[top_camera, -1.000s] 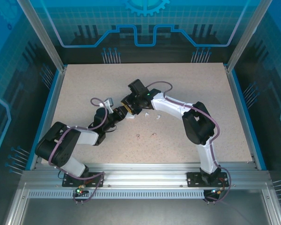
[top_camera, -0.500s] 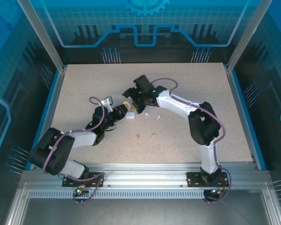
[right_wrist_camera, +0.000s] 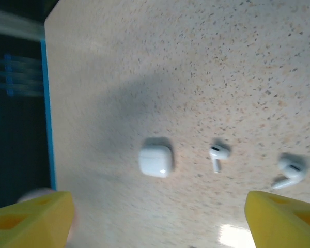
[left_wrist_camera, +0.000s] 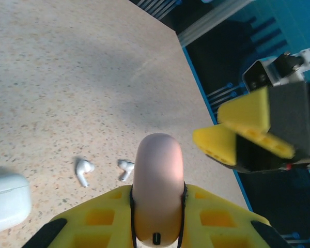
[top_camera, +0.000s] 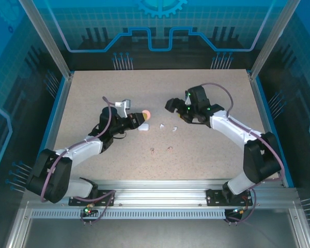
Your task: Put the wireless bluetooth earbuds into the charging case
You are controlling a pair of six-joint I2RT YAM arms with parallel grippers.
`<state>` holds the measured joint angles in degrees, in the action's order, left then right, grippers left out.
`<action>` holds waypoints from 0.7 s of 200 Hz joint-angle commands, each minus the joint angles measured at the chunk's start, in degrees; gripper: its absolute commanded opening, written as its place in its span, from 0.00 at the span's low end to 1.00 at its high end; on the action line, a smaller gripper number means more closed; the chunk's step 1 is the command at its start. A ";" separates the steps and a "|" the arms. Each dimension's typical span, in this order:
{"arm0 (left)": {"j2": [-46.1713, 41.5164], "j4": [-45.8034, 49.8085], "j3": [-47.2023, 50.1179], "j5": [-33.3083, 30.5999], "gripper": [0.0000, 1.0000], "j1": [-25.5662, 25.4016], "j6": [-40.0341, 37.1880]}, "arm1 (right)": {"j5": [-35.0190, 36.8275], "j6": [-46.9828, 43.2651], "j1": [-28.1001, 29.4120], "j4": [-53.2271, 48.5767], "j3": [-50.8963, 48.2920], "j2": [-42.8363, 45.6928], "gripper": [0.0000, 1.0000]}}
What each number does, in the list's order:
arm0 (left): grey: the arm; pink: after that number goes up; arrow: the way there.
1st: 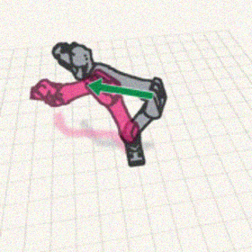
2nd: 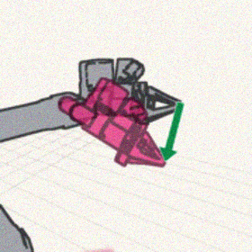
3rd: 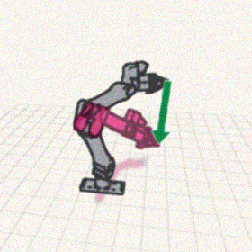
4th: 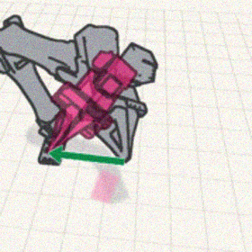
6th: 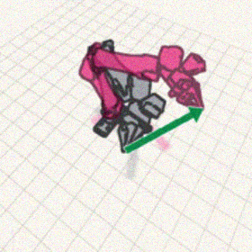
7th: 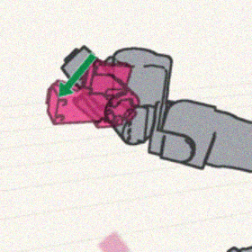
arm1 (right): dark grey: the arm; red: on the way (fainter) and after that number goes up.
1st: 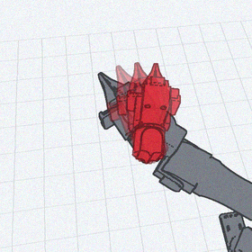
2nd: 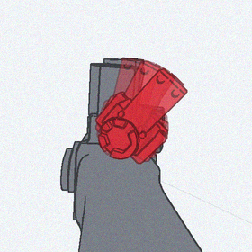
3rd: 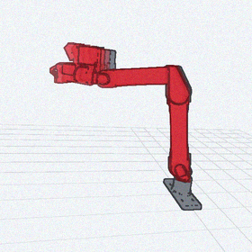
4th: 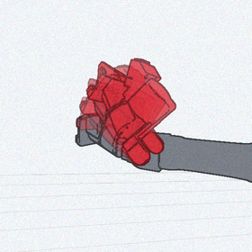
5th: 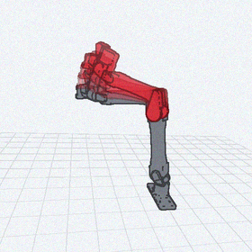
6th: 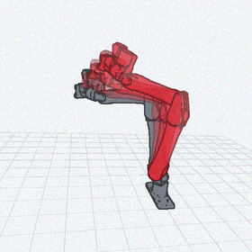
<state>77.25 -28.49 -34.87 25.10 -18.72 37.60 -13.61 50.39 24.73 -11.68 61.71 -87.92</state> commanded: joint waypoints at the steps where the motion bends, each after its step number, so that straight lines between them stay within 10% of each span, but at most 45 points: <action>1: 1.75 3.53 -3.73 9.97 0.00 1.35 -3.50 | -7.73 -19.23 -0.08 8.57 -4.36 5.93 0.86; 140: 6.49 9.29 -10.87 19.50 0.00 1.65 -6.67 | -16.07 -27.32 4.59 10.83 -0.93 0.09 0.79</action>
<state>83.55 -19.75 -43.90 42.41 -17.39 32.58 -28.62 24.29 27.79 -1.98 58.02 -86.41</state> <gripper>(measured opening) 0.213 0.796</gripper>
